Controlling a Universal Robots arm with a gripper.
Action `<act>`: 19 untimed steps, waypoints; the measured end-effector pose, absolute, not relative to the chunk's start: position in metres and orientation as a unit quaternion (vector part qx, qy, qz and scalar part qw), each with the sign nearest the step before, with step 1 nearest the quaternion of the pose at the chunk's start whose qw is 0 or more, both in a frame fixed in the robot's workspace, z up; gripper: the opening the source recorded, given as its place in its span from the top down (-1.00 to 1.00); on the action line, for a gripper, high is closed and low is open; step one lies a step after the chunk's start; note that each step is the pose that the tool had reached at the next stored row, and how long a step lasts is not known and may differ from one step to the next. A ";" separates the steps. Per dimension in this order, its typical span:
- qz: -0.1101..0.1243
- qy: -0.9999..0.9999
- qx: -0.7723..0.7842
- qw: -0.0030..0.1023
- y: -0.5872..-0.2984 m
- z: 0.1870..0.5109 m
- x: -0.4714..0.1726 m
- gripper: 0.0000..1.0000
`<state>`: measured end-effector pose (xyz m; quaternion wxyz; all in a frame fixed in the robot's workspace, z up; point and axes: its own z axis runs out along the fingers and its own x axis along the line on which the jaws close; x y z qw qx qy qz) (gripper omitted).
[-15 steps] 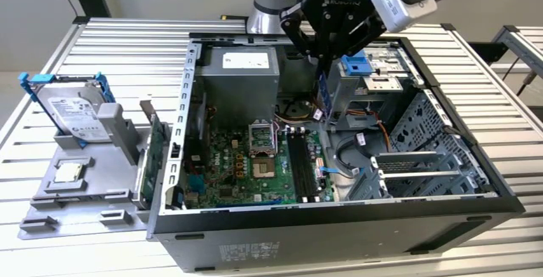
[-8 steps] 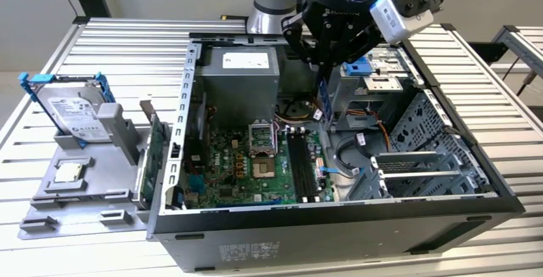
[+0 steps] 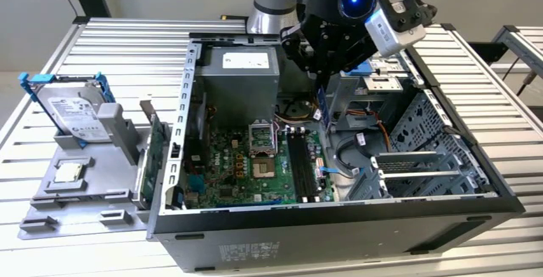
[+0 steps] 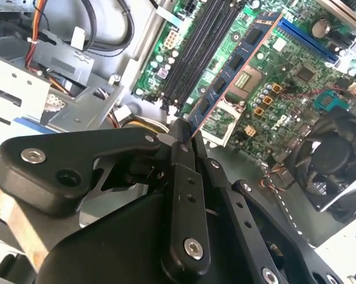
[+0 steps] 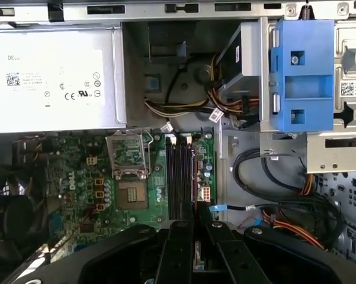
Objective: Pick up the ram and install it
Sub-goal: 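Insert the ram into the slot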
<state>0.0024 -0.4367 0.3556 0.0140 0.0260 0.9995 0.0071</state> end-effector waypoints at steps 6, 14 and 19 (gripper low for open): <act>0.007 1.000 0.026 0.014 -0.437 0.348 0.003 1.00; 0.007 1.000 0.026 0.013 -0.437 0.334 0.007 1.00; 0.007 1.000 0.026 0.013 -0.437 0.325 0.007 1.00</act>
